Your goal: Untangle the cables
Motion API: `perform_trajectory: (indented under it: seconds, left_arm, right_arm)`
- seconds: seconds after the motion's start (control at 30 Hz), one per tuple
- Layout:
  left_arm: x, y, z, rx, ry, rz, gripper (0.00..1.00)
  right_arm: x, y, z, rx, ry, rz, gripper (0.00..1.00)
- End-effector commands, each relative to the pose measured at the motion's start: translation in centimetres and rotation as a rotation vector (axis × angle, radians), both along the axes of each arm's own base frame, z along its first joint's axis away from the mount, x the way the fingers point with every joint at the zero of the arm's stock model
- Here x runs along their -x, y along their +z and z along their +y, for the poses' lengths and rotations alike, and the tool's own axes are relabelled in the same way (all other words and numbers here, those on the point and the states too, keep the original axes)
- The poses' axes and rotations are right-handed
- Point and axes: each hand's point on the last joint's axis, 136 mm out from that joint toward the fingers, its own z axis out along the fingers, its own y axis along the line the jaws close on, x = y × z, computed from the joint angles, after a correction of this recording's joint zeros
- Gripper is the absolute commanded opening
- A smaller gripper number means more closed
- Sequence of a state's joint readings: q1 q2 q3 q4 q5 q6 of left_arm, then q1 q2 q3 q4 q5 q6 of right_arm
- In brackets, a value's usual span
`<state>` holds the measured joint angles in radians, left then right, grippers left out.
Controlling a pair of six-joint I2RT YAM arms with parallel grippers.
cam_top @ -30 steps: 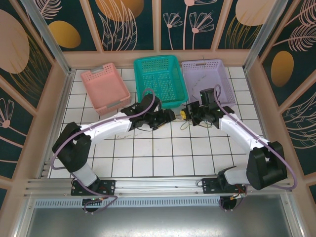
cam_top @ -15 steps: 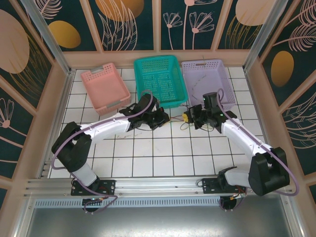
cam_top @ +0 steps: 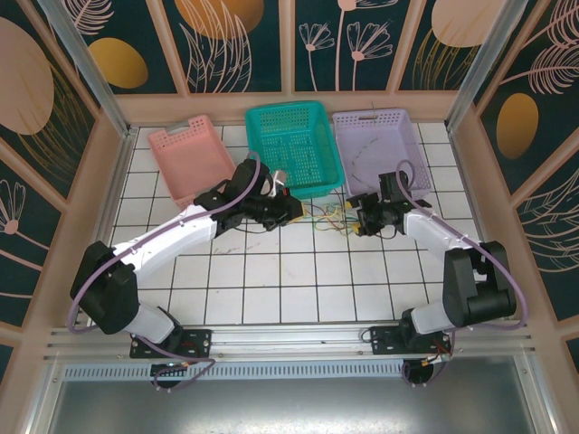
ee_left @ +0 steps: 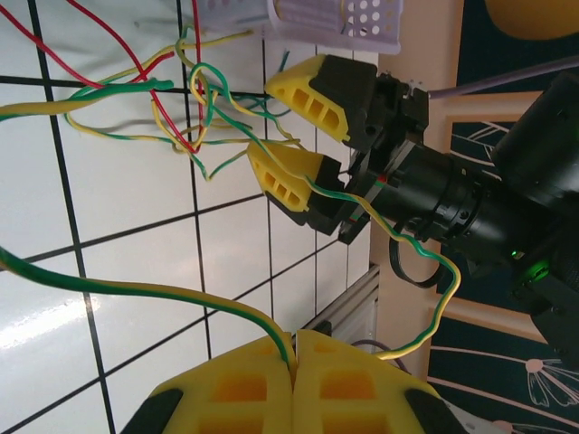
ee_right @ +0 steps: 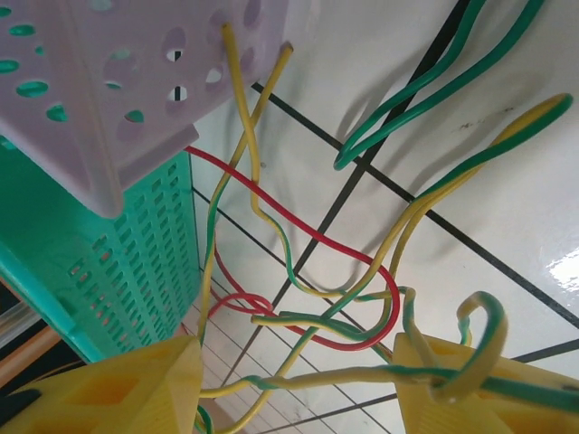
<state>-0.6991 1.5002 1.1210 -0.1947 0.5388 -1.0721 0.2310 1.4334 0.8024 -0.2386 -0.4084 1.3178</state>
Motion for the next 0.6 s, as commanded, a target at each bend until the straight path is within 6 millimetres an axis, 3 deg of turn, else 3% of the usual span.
perform_trajectory:
  seconds: [0.0, 0.17, 0.33, 0.57]
  left_arm:
    - [0.4, 2.4, -0.2, 0.06, -0.039, -0.05, 0.0]
    - [0.9, 4.3, -0.7, 0.122, -0.083, -0.092, 0.0]
    - [2.5, 4.3, -1.0, 0.161, -0.169, -0.084, 0.0]
    - [3.4, 3.3, -0.7, 0.156, -0.202, -0.073, 0.0]
  right_arm:
    - [-0.1, 0.5, -0.5, 0.042, -0.019, -0.042, 0.61]
    - [1.6, -1.7, -0.2, -0.016, -0.04, 0.02, 0.63]
    - [1.1, -2.1, -0.6, -0.004, -0.075, 0.026, 0.56]
    - [0.7, -2.7, -1.1, 0.015, -0.123, 0.063, 0.12]
